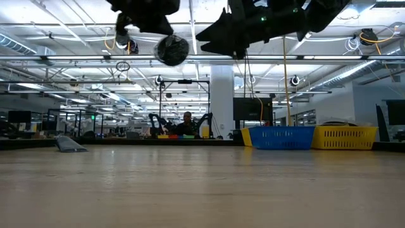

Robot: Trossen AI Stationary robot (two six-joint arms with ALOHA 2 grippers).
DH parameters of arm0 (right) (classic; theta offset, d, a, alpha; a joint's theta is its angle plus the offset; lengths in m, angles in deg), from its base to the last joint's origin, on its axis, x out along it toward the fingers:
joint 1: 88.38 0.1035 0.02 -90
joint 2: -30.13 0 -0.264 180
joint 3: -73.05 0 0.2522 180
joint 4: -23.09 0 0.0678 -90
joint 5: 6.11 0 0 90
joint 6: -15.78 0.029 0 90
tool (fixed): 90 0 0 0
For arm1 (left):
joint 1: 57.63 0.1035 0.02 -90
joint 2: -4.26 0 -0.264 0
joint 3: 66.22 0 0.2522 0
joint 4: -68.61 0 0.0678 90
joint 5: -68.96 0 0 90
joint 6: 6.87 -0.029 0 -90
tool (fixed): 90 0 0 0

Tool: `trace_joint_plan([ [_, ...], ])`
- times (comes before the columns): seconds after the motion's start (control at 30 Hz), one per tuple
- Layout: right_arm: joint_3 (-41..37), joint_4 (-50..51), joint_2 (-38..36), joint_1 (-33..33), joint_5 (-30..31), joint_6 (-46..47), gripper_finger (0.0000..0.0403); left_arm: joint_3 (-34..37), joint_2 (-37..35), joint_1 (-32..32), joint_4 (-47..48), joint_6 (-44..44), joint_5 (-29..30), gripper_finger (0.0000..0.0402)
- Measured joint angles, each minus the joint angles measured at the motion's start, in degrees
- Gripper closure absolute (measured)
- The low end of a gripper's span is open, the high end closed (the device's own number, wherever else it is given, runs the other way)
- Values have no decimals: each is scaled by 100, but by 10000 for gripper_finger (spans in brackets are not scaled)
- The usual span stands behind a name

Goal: Pick & Place Travel size toiletries
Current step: Put the black hairbrush into the right yellow basket

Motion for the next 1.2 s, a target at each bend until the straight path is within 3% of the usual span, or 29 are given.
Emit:
trace_joint_plan([
  [0.3, 0, 64, 0, -2, 31, 81, 165, 0, 771, 223, -1830, -900, -698, 401],
  [0.7, 0, -11, 0, -52, 36, 85, 173, 0, 789, 228, -2089, -938, -1140, 401],
  [0.87, 0, 34, 0, -52, 37, 146, 227, 0, 789, 228, -2075, -938, -1167, 401],
  [1.1, -5, 159, 0, -56, 91, 22, 379, 0, 789, 220, -2071, -936, -1167, 401],
  [1.2, -45, 111, 0, -55, 199, -4, 379, 0, 786, 223, -2071, -922, -1176, 401],
])
